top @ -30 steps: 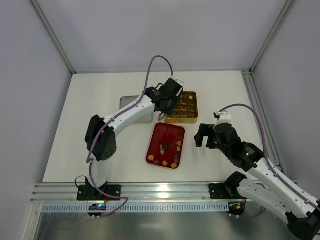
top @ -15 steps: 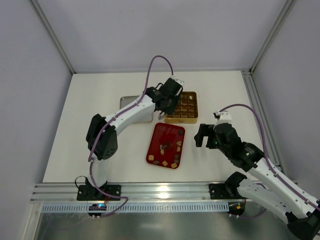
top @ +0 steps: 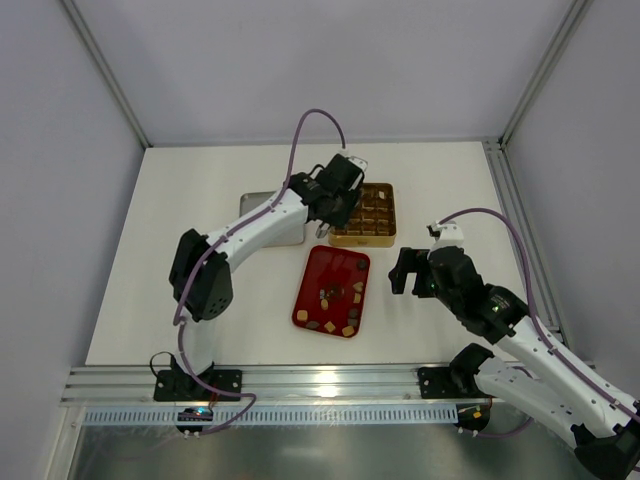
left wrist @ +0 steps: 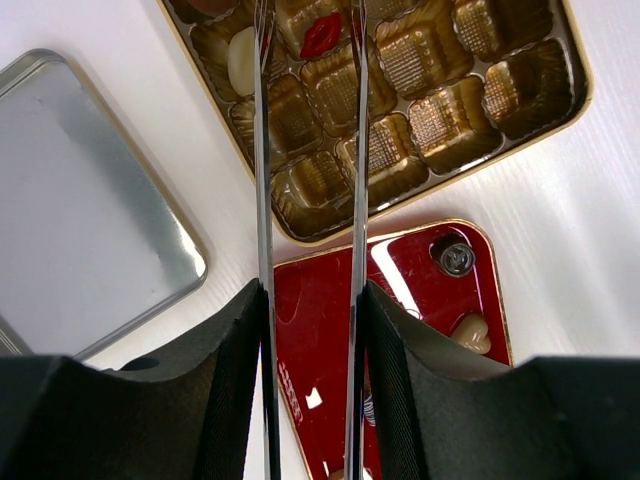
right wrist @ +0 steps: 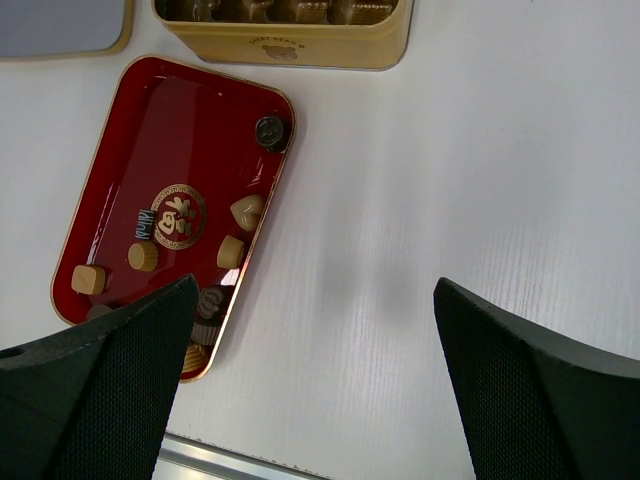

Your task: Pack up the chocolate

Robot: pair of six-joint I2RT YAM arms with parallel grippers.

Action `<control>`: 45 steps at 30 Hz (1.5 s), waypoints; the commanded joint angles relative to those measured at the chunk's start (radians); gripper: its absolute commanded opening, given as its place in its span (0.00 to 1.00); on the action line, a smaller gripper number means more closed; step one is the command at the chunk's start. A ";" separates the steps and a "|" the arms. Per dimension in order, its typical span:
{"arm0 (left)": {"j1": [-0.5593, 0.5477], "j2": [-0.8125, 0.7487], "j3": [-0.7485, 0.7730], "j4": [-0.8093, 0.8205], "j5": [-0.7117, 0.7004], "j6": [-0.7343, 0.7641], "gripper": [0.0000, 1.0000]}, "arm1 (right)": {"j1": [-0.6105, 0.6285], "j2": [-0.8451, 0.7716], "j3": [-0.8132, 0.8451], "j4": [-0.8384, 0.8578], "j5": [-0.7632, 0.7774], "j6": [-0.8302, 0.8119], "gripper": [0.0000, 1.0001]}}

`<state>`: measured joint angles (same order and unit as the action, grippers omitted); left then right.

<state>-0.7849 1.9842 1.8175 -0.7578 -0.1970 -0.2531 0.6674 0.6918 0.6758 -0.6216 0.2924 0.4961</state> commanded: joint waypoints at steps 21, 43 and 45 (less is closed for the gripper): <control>-0.123 -0.568 -0.409 -0.101 0.034 -0.153 0.43 | 0.000 0.026 0.021 0.040 -0.019 0.012 1.00; -0.296 -0.794 -0.659 -0.282 0.008 -0.322 0.43 | 0.000 0.052 -0.018 0.074 -0.042 0.033 1.00; -0.303 -0.792 -0.667 -0.282 0.019 -0.322 0.43 | 0.000 0.052 -0.019 0.077 -0.041 0.033 1.00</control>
<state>-1.0740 1.2125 1.1637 -1.0241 -0.1944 -0.5545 0.6674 0.7441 0.6621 -0.5903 0.2546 0.5217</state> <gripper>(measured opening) 0.431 0.996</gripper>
